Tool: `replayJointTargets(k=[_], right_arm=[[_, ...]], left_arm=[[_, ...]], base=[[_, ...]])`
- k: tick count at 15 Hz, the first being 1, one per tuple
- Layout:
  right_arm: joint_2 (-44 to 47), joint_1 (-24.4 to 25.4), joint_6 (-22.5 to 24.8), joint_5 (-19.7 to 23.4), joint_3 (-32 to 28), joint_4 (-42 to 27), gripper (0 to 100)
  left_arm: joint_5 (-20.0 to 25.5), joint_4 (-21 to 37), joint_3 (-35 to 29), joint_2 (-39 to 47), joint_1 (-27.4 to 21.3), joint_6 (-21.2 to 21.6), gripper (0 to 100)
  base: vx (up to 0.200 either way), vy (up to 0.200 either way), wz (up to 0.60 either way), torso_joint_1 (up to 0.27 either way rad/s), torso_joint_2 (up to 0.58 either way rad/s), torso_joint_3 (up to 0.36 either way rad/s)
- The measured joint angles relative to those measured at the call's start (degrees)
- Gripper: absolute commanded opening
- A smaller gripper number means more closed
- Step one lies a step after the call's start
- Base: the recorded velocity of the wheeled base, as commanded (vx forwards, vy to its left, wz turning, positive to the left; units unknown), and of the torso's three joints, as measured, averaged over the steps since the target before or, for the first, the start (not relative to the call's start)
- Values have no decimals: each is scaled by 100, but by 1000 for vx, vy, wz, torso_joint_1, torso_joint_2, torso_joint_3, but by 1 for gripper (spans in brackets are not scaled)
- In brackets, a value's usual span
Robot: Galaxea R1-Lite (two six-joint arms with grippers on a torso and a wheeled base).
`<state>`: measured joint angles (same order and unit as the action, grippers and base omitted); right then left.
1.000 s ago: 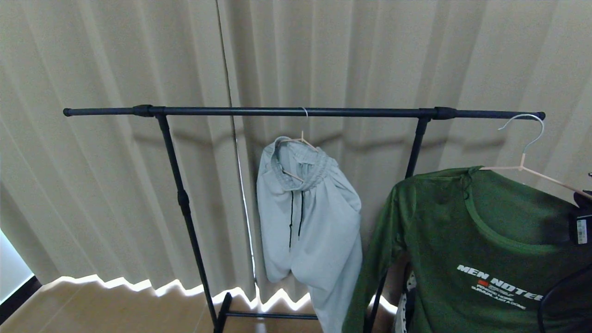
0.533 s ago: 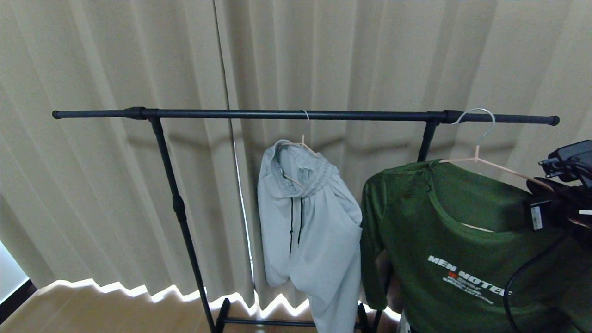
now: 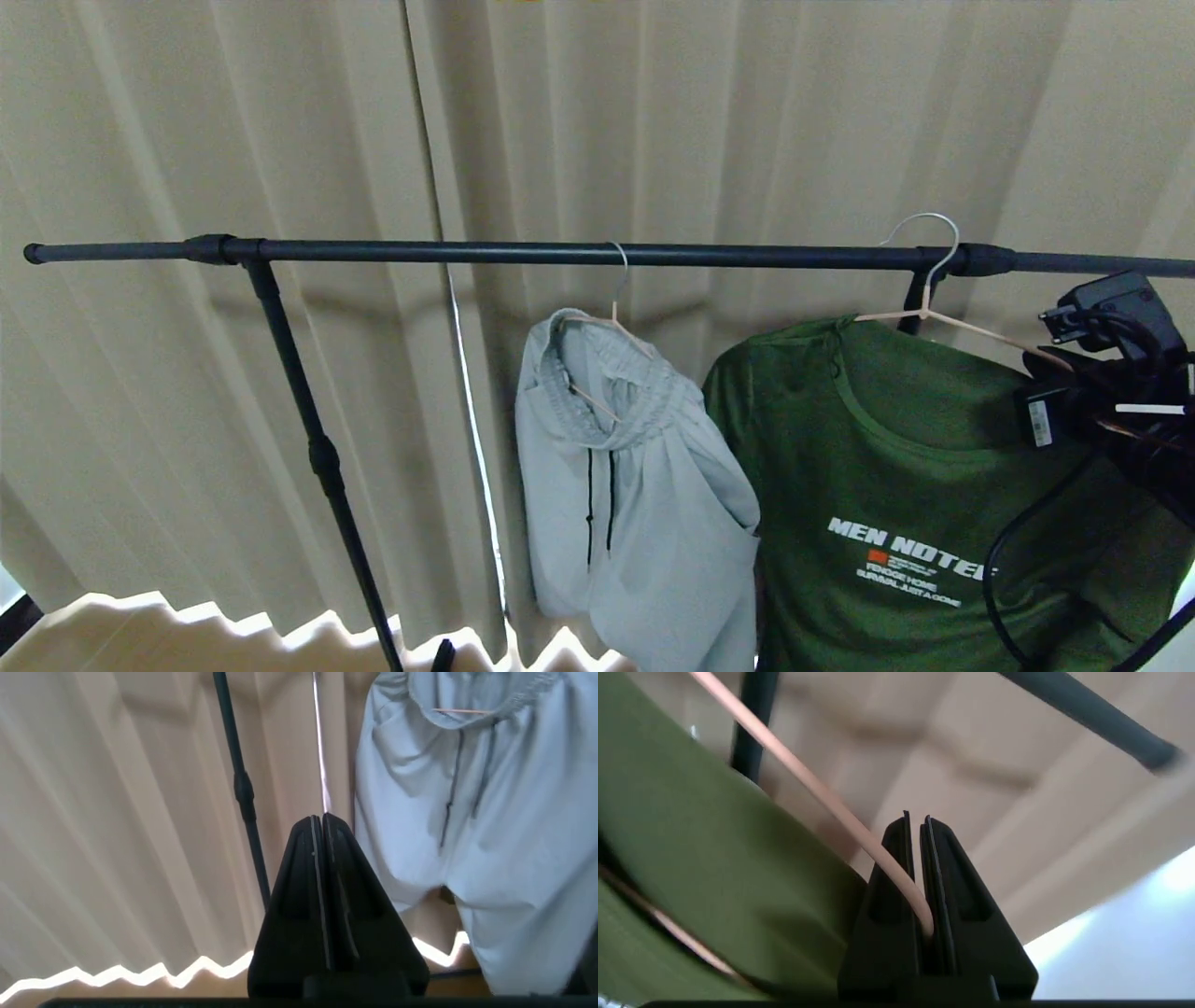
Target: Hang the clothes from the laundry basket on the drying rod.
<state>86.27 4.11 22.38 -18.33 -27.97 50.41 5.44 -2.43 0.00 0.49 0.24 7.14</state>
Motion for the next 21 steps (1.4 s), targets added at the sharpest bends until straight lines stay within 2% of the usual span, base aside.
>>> replayJointTargets(k=[3,9,19,20,21], right_arm=[[313,38,6,-407,-469,11,0],[1067,189,9,-766,-889,30,0],[1709,953,-2,-794,-1167,37,0],[1758,989,-27,-788,-1191,34,100],[1797,1017,-52,-788,-1203,39,100]], left_arm=[[2,-2,0,0,0,-30,0],[2,0,0,0,5,-20,0],[2,0,0,0,5,-26,0],[4,-2,0,0,6,-28,0],[2,0,0,0,9,-28,0]], base=[[0,0,0,0,0,0],[0,0,0,0,0,0],[0,0,0,0,0,0],[0,0,0,0,0,0],[0,0,0,0,0,0]])
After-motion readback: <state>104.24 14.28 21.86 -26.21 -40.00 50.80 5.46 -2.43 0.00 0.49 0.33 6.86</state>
